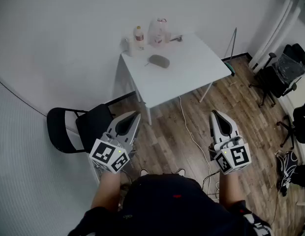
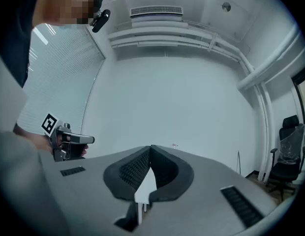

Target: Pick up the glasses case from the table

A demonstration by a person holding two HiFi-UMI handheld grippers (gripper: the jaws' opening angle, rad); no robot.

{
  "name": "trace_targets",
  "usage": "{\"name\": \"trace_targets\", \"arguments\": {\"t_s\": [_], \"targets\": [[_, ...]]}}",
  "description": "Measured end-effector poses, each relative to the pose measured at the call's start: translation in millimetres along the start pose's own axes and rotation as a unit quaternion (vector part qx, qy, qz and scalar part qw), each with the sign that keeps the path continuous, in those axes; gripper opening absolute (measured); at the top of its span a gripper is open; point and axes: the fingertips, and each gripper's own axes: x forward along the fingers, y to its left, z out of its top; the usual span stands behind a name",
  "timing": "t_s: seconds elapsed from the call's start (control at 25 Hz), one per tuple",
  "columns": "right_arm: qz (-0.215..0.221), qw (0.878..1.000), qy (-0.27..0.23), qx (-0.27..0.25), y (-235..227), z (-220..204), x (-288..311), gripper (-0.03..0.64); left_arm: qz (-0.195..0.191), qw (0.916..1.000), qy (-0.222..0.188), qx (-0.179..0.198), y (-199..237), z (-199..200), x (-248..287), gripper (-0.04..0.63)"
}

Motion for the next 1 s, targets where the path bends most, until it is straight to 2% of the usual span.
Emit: {"name": "trace_targets", "arguments": {"t_s": [0.6, 0.84, 1.0], "targets": [[0.005, 1.000, 0.009, 0.010, 0, -11, 2, 0.020, -0.005, 0.9997, 0.019, 0.011, -4, -7, 3, 0.026], [0.033, 0.999, -0.016, 0.037, 0, -10, 8, 0.021, 0.005, 0.9997, 0.023, 0.008, -3, -7, 10, 0.026], [0.046, 0.998, -0.004, 0.044, -14, -20, 12, 0.021, 0.014, 0.9995, 0.028, 0.007, -9, -12, 23, 0.026]]}}
